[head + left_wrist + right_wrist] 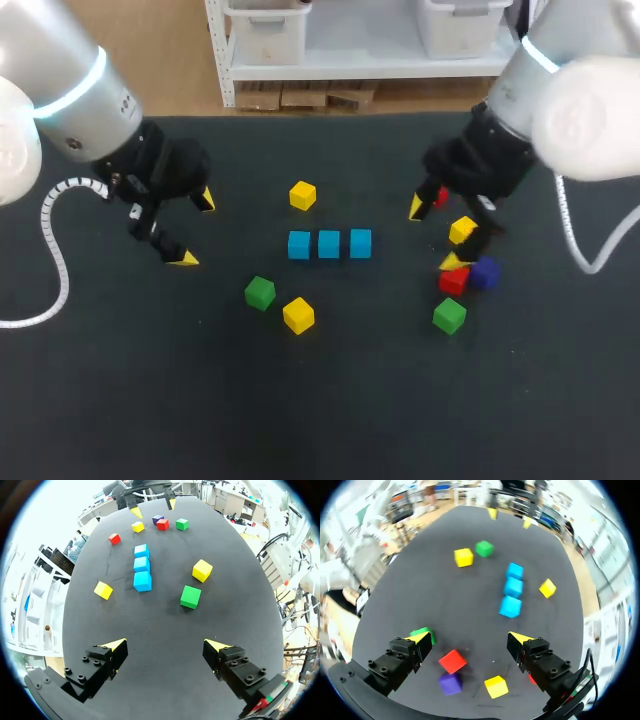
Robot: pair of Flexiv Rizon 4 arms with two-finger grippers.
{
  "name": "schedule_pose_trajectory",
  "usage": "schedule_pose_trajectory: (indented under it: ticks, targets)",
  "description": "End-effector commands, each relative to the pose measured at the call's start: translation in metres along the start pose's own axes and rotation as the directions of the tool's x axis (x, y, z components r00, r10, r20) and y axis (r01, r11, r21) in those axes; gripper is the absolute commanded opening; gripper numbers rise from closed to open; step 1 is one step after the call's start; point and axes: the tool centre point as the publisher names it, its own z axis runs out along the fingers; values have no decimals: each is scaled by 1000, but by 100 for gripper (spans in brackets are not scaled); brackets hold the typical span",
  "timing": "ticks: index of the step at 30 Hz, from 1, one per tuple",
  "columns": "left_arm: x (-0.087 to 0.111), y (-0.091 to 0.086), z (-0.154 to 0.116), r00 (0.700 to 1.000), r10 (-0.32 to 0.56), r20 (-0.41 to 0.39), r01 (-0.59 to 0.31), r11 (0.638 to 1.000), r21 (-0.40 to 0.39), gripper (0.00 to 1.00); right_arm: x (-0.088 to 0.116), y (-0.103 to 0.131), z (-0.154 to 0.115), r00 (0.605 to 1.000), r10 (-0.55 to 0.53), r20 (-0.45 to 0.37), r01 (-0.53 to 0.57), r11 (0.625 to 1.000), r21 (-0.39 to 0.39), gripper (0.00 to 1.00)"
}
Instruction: Place the blue cubes, place green cubes on the blue cubes, place the yellow cubes on the green cubes, then place the red cubes on the yellow cubes, and place purple cube on the red cubes.
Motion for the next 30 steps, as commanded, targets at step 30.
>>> schedule_pose_trajectory:
  ticks: [30]
  targets:
    - [2, 0, 0, 1000, 4, 5, -4, 1000, -2, 100, 23, 76, 42, 934, -356, 17, 356, 928, -107, 100]
